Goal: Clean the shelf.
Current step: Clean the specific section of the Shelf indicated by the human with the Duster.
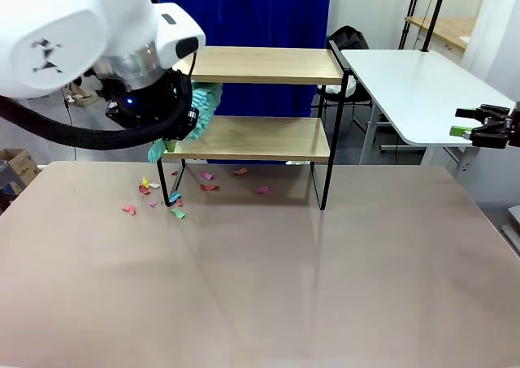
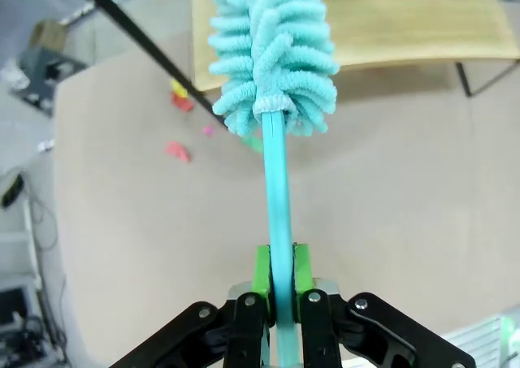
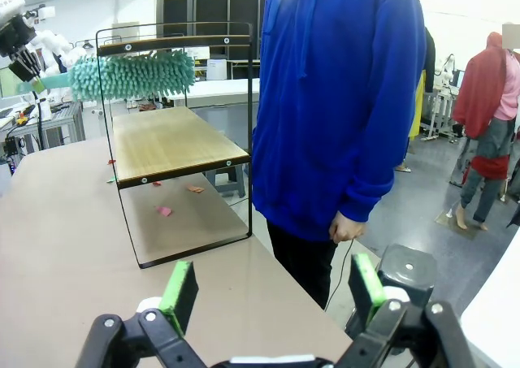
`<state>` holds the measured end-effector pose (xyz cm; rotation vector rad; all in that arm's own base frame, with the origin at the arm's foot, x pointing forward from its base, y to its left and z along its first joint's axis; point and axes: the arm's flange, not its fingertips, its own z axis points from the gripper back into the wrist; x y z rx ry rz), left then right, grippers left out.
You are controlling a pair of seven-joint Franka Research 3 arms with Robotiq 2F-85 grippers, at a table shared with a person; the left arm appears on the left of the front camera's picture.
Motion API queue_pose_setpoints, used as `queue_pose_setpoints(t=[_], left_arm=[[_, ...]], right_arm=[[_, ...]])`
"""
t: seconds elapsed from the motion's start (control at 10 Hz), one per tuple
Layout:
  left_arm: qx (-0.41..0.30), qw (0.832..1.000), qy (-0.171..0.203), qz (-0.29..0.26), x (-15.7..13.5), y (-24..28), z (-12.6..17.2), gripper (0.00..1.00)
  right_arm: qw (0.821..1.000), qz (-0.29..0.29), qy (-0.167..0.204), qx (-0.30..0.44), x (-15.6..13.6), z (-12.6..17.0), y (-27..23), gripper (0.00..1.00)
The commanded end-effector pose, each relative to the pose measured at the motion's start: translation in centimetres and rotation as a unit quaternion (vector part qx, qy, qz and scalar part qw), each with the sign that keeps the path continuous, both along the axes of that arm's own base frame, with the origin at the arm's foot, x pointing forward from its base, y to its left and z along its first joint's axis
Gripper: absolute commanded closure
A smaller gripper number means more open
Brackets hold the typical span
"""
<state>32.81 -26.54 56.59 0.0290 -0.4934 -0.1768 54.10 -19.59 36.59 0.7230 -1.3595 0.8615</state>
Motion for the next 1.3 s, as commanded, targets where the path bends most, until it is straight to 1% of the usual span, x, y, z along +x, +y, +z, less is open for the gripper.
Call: queue_pose_setpoints(t=[0.0, 0.1, 0.2, 0.3, 0.4, 0.5, 0.6, 0.7, 0.8, 1.0, 1.1, 1.2], left_arm=[[-0.024, 0.994, 0.012, -0.109, -1.3, 2.9, 0.3, 0.87], [-0.042, 0.984, 0.023, -0.171, -1.8, 3.7, 0.8, 0.87], [-0.034, 0.972, 0.048, -0.229, -2.4, 4.7, 1.1, 0.87], [-0.05, 0.968, 0.062, -0.239, -2.9, 5.7, 1.5, 0.87], [-0.035, 0.955, 0.088, -0.282, -3.8, 6.4, 2.0, 0.87], [-0.023, 0.949, 0.105, -0.296, -4.5, 7.3, 2.6, 0.87], [0.017, 0.928, 0.122, -0.353, -5.7, 8.8, 3.2, 0.87], [0.025, 0.897, 0.146, -0.417, -6.7, 10.5, 3.8, 0.87], [0.067, 0.88, 0.174, -0.437, -7.5, 12.4, 4.1, 0.87], [0.091, 0.852, 0.225, -0.464, -7.7, 14.1, 3.6, 0.87], [0.113, 0.842, 0.217, -0.48, -7.8, 15.2, 3.4, 0.87], [0.128, 0.835, 0.234, -0.481, -7.5, 16.1, 3.0, 0.87]], right_arm=[[1.0, 0.001, -0.003, 0.001, -0.1, 0.3, 0.2, 0.0], [1.0, 0.001, -0.003, 0.001, -0.1, 0.3, 0.2, 0.0], [1.0, 0.001, -0.003, 0.001, -0.1, 0.3, 0.2, 0.0], [1.0, 0.001, -0.003, 0.001, -0.1, 0.3, 0.2, 0.0], [1.0, 0.001, -0.003, 0.001, -0.1, 0.3, 0.2, 0.0], [1.0, 0.001, -0.003, 0.001, -0.1, 0.3, 0.2, 0.0], [1.0, 0.001, -0.003, 0.001, -0.1, 0.3, 0.2, 0.0], [1.0, 0.001, -0.003, 0.001, -0.1, 0.3, 0.2, 0.0], [1.0, 0.001, -0.003, 0.001, -0.1, 0.3, 0.2, 0.0], [1.0, 0.001, -0.003, 0.001, -0.1, 0.3, 0.2, 0.0], [1.0, 0.001, -0.003, 0.001, -0.1, 0.3, 0.2, 0.0], [1.0, 0.001, -0.003, 0.001, -0.1, 0.3, 0.2, 0.0]])
